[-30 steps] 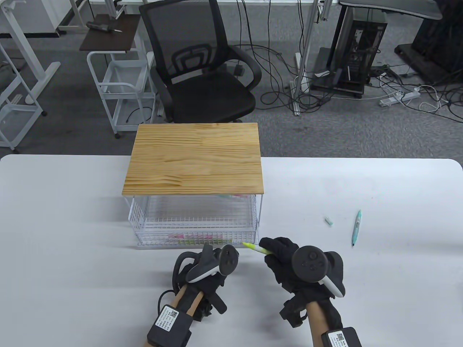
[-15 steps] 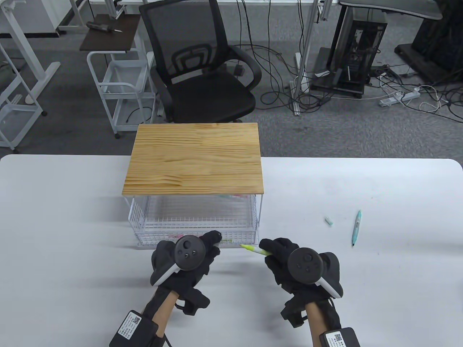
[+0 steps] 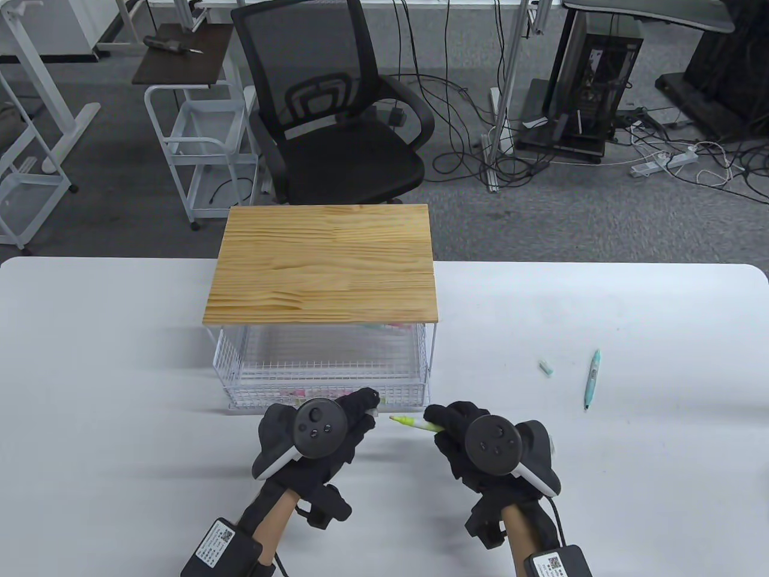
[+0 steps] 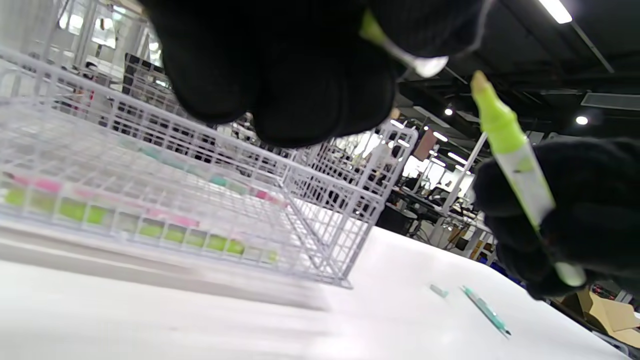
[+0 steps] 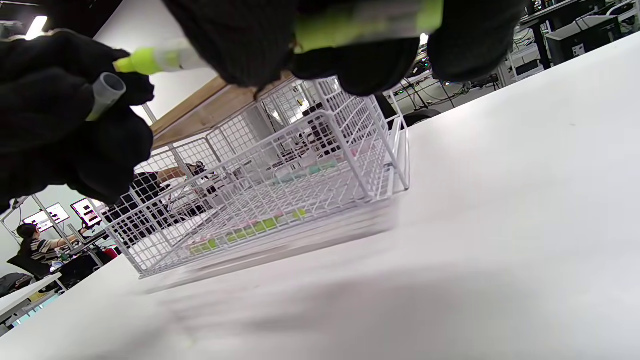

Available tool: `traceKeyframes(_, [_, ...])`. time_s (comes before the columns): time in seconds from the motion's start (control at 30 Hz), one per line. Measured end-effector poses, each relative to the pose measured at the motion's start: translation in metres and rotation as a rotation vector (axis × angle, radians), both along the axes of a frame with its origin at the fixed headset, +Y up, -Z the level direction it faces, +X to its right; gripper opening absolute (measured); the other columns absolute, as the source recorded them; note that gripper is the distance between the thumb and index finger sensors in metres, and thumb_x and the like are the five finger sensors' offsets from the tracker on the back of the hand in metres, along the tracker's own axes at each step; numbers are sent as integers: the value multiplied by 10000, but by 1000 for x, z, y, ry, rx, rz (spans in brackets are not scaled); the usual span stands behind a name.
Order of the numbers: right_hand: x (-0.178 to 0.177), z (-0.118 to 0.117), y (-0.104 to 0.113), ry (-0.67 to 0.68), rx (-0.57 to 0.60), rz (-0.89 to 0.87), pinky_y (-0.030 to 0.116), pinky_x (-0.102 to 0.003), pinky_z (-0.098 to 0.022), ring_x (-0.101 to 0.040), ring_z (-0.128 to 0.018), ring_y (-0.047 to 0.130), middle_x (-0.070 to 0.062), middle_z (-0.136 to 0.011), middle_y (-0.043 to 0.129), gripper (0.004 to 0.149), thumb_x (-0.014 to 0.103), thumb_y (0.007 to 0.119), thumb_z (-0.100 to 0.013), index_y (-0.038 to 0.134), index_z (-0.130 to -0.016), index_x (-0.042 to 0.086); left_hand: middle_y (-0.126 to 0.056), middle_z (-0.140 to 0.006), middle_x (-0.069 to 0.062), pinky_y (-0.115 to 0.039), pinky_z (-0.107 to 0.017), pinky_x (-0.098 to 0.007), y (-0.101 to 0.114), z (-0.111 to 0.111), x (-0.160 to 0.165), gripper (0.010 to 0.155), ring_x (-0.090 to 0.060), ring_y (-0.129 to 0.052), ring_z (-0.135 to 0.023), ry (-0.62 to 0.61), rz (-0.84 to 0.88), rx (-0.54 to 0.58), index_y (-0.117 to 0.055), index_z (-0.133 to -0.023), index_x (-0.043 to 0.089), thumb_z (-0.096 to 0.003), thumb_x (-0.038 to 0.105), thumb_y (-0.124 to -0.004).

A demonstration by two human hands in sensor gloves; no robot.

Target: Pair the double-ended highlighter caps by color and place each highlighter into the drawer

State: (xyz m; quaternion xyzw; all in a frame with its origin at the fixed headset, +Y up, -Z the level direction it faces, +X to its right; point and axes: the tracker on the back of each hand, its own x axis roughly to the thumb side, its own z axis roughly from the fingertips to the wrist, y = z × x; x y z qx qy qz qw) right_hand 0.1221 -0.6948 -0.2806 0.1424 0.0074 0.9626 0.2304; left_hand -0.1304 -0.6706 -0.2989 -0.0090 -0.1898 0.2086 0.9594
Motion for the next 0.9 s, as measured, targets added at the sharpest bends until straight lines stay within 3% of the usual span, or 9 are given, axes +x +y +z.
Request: traceKeyframes(0.9, [-8, 1, -1, 26, -8, 74, 707, -611, -662, -337, -867, 785, -92, -1014, 684, 508, 293, 749, -537, 627, -1030, 300, -878, -907, 28, -823, -672, -440, -1, 11, 19, 488, -153, -955, -740, -51, -121, 62, -599, -1026, 330, -543, 368, -662])
